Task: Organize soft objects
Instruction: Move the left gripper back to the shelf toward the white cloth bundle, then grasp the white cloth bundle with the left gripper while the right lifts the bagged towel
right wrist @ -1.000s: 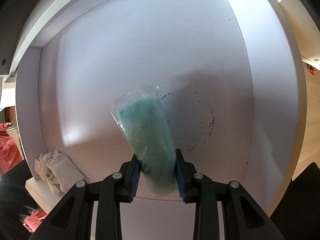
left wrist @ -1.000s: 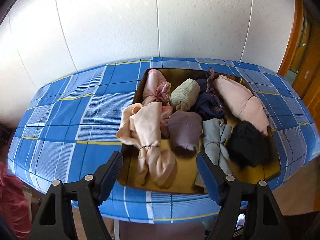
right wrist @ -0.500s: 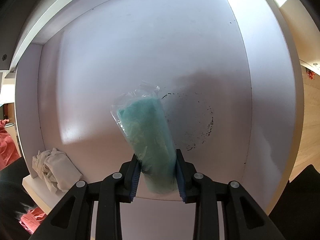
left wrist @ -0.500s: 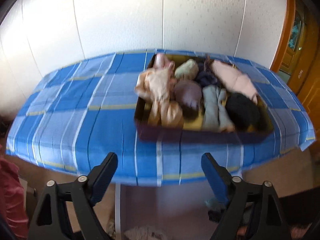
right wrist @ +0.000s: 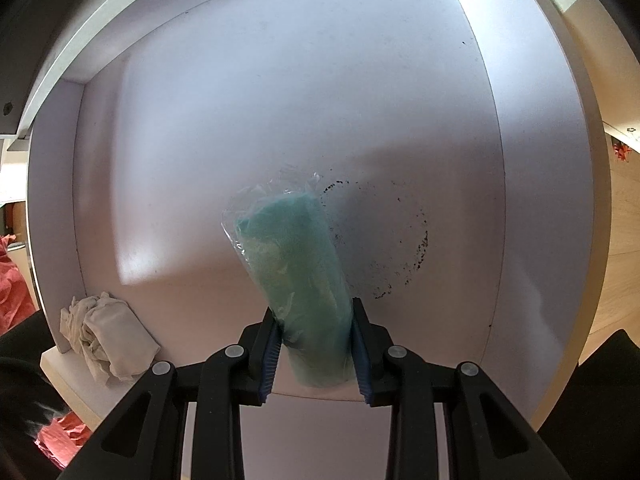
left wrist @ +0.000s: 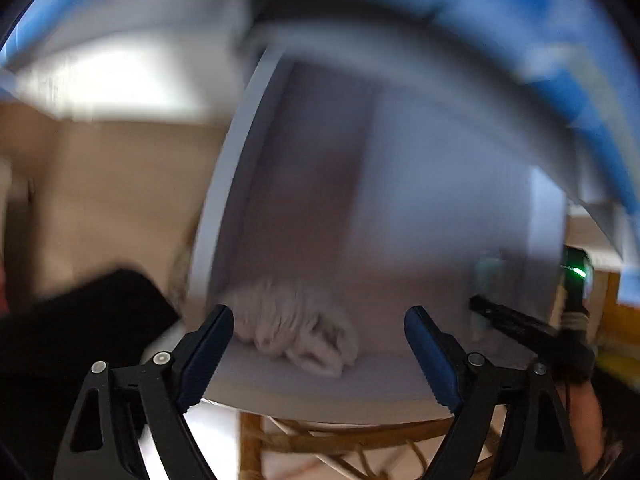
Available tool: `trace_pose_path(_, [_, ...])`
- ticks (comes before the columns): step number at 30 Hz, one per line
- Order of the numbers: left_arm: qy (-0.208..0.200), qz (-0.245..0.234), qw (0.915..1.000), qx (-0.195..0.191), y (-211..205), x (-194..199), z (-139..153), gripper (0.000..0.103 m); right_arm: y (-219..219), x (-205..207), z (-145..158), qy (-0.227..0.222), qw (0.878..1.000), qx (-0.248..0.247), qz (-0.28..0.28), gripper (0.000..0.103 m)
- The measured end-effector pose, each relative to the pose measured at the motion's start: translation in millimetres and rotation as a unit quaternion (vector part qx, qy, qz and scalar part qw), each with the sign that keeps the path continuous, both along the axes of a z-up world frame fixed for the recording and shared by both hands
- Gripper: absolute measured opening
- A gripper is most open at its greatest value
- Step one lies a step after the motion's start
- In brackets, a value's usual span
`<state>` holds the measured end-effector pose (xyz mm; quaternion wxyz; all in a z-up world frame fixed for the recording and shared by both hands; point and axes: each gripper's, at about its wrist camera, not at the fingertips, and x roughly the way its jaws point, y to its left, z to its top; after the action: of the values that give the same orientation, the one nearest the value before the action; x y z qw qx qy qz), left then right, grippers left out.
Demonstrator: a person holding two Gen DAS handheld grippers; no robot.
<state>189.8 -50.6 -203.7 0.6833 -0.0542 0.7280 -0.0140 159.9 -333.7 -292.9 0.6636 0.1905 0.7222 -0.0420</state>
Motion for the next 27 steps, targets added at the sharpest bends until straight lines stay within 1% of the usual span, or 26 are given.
trace_pose_path(1, [0.022, 0.030, 0.9993, -0.002, 8, -1, -14, 0.086, 0, 0, 0, -0.001, 1.000, 0.002, 0.000, 0.031])
trace_pose_path(3, [0.051, 0.067, 0.9964, -0.001, 18, -2, -33, 0.086, -1, 0, 0, -0.002, 1.000, 0.004, 0.001, 0.031])
trace_pose_path(6, [0.067, 0.082, 0.9943, 0.011, 18, -2, -51, 0.086, -4, -1, -1, -0.001, 1.000, 0.009, 0.001, 0.031])
trace_pose_path(9, [0.084, 0.092, 0.9922, 0.012, 16, -2, -64, 0.086, -7, -1, -2, -0.001, 1.000, 0.011, 0.001, 0.031])
trace_pose_path(11, [0.094, 0.100, 0.9903, 0.024, 16, -3, -72, 0.086, -10, -2, -3, -0.002, 1.000, 0.012, -0.001, 0.031])
trace_pose_path(15, [0.117, 0.110, 0.9866, 0.030, 17, -5, -90, 0.086, -11, -3, -2, -0.002, 1.000, 0.012, -0.003, 0.031])
trace_pose_path(16, [0.114, 0.104, 0.9872, 0.038, 15, -4, -92, 0.086, -12, -3, -2, -0.002, 1.000, 0.012, -0.004, 0.031])
trace_pose_path(19, [0.110, 0.092, 0.9891, 0.033, 7, 0, -98, 0.081, -11, -3, -2, -0.002, 1.000, 0.013, -0.005, 0.031])
trace_pose_path(20, [0.106, 0.089, 0.9902, 0.022, 4, 2, -99, 0.078, -11, -3, -2, -0.003, 1.000, 0.013, -0.005, 0.031])
trace_pose_path(22, [0.092, 0.080, 0.9923, -0.023, -5, 6, -98, 0.075, -11, -2, -1, -0.005, 1.000, 0.013, -0.006, 0.031])
trace_pose_path(23, [0.079, 0.073, 0.9927, -0.054, -11, 11, -96, 0.075, -12, -2, 0, -0.006, 1.000, 0.013, -0.006, 0.031])
trace_pose_path(24, [0.061, 0.063, 0.9932, -0.076, -17, 15, -91, 0.075, -12, -3, 0, -0.006, 1.000, 0.013, -0.006, 0.031])
trace_pose_path(25, [0.037, 0.050, 0.9945, -0.085, -24, 19, -84, 0.076, -13, -4, 0, -0.006, 1.000, 0.013, -0.007, 0.031])
trace_pose_path(26, [0.016, 0.032, 0.9958, -0.084, -32, 22, -77, 0.079, -13, -5, 0, -0.006, 1.000, 0.014, -0.008, 0.031])
trace_pose_path(27, [0.004, 0.017, 0.9968, -0.078, -37, 24, -73, 0.081, -14, -6, 0, -0.005, 1.000, 0.015, -0.009, 0.031])
